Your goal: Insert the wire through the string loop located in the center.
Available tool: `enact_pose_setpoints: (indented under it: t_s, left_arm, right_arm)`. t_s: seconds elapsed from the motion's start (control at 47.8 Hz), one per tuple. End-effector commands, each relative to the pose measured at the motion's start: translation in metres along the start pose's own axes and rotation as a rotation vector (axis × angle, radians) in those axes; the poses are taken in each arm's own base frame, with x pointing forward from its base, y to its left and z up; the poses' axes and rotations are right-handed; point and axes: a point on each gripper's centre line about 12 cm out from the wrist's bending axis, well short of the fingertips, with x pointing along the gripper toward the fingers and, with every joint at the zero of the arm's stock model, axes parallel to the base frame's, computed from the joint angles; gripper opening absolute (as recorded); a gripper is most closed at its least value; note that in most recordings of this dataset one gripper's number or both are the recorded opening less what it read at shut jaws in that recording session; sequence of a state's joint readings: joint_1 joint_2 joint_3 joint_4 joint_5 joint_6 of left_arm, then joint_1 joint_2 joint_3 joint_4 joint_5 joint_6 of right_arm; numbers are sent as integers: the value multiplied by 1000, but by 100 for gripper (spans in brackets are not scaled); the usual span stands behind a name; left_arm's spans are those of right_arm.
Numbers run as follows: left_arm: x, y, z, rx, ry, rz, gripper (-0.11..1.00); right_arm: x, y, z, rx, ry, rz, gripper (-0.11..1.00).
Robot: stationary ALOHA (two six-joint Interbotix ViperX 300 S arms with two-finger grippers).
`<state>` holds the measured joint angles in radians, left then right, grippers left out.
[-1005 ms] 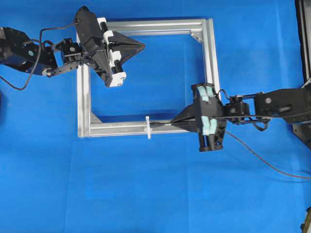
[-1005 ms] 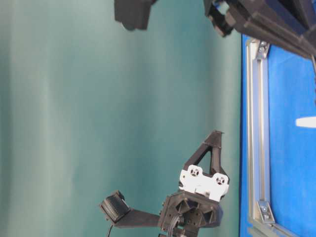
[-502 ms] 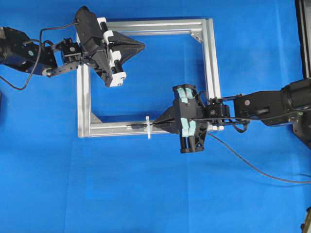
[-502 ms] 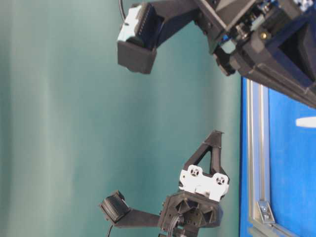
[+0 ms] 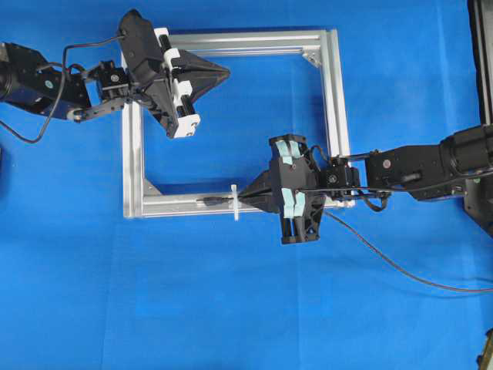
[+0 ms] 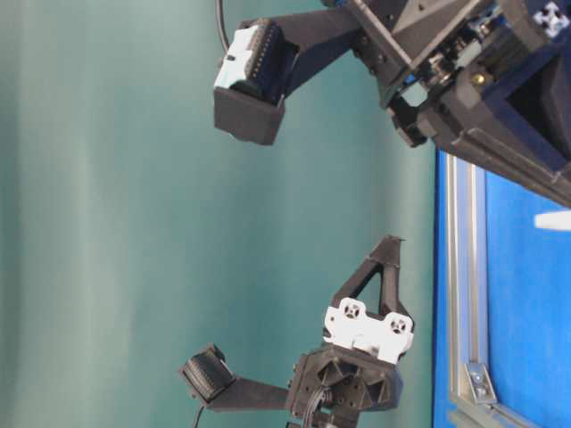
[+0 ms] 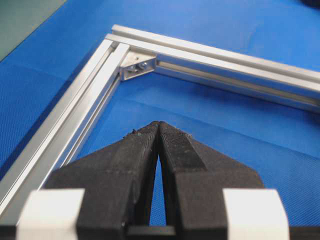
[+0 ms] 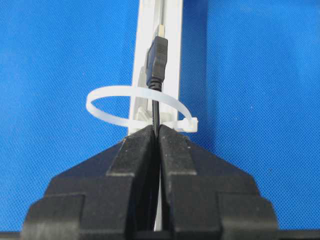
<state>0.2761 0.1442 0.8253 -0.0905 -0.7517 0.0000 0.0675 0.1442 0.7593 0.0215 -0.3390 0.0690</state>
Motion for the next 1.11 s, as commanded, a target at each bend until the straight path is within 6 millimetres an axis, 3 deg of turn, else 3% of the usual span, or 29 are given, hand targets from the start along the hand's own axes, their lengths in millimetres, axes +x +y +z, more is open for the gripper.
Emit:
enact_pose_setpoints:
  t_s: [0.0,0.293,0.523,0.942,1.088]
  left_arm:
    - [0,-2,19,1,-56,-7,0]
    - [-2,-11,17,-9,-47,-31,0]
    - [-15,-48,14,8,-37,-130,0]
    - [-57,-115,4,47,-16,-330,0]
    - [-65,-129,0,60,-6,-376,0]
  right_arm:
    - [-1,2,11,2,-36,5,-3]
    - [-1,1,11,1,-35,4,-3]
    - [-1,2,11,-1,-35,4,-3]
    - [-1,2,10,-4,-41,5,-3]
    - [-2,2,11,-4,-46,5,-3]
